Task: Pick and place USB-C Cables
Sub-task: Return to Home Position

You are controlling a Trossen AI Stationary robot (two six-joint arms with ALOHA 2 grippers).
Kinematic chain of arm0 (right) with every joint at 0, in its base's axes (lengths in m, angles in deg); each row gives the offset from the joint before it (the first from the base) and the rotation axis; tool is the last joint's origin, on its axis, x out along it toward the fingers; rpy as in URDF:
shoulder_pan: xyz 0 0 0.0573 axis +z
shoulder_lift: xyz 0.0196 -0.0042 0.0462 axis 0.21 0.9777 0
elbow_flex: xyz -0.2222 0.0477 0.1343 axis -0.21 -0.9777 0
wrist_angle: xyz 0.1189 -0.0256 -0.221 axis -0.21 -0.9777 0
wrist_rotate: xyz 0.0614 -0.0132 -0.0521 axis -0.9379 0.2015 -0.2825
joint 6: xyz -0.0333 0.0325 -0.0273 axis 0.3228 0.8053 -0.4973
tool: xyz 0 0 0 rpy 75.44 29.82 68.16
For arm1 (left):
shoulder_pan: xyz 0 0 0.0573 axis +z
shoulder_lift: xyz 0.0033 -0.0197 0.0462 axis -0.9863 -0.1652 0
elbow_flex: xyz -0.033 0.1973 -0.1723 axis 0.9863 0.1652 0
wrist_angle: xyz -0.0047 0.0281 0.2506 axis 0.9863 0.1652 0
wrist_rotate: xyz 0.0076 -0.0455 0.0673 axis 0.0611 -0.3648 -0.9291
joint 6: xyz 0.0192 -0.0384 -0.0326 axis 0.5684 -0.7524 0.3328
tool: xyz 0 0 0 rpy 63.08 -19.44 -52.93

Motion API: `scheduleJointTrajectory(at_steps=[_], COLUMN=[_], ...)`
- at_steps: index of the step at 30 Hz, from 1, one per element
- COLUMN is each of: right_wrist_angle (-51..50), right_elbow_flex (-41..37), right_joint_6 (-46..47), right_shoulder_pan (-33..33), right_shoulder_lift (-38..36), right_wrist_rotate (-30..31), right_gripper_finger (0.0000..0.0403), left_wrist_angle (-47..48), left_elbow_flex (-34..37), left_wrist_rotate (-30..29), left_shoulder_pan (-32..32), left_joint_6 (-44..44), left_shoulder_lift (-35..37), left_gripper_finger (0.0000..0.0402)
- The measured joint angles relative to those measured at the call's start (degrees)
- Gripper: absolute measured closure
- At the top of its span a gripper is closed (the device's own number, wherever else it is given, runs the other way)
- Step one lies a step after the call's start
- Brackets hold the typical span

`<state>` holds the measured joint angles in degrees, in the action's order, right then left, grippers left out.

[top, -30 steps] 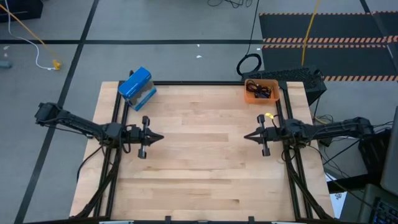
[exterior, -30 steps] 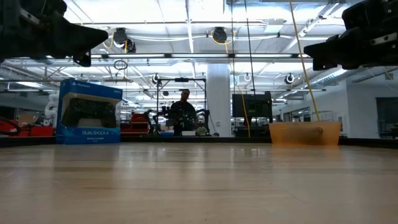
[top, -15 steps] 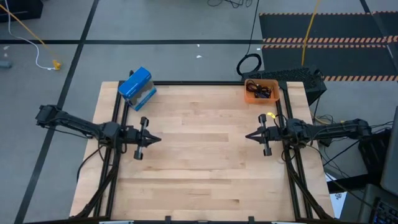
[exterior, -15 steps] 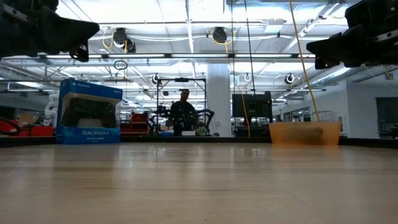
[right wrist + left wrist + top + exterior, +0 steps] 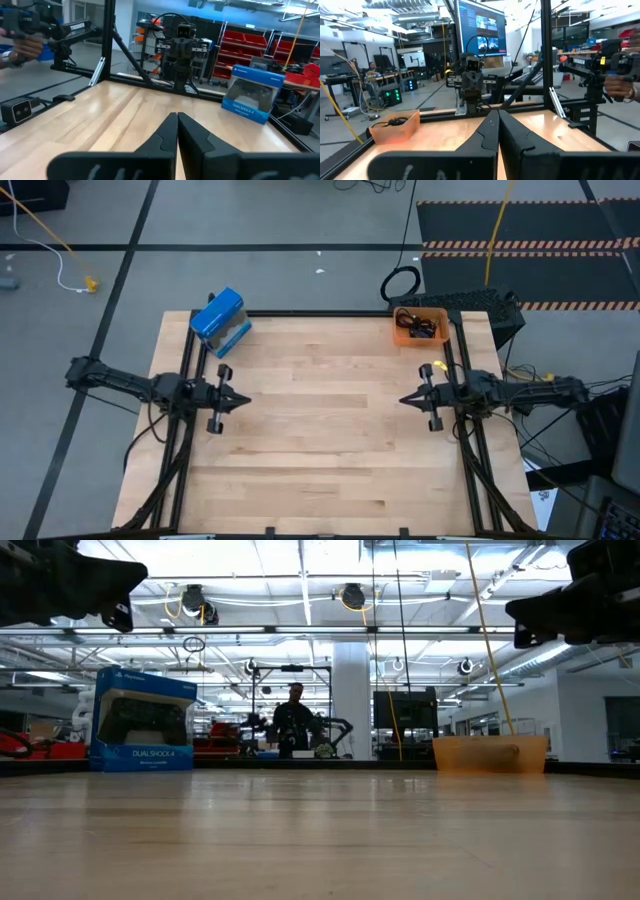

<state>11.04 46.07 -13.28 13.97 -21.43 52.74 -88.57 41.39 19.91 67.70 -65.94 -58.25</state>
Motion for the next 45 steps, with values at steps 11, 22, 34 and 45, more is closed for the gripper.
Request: scheduleJointTrajectory(at_steps=[11, 22, 34, 45], right_wrist_angle=[-7.5, -11.0, -11.9, -9.7], right_elbow_flex=[0.0, 0.0, 0.0, 0.0], right_joint_6=[-0.4, 0.4, 0.8, 0.7], right_shoulder_pan=[0.0, 0.0, 0.0, 0.0], right_shoulder_lift=[-9.1, -9.0, -9.0, -8.9], right_wrist_rotate=[0.3, 6.2, 7.3, 7.7], right_gripper_finger=[0.0399, 0.0399, 0.0399, 0.0399], left_wrist_angle=[1.9, 2.0, 7.6, 17.5], left_elbow_flex=[0.0, 0.0, -0.1, -0.1], left_wrist_rotate=[-0.1, -0.1, -4.6, -4.8], left_shoulder_pan=[0.0, 0.0, 0.0, 0.2], left_joint_6=[-0.8, -1.5, -0.2, 4.9], left_shoulder_lift=[1.6, 1.5, 5.0, 17.4], left_gripper_finger=[0.0396, 0.0396, 0.0396, 0.0396])
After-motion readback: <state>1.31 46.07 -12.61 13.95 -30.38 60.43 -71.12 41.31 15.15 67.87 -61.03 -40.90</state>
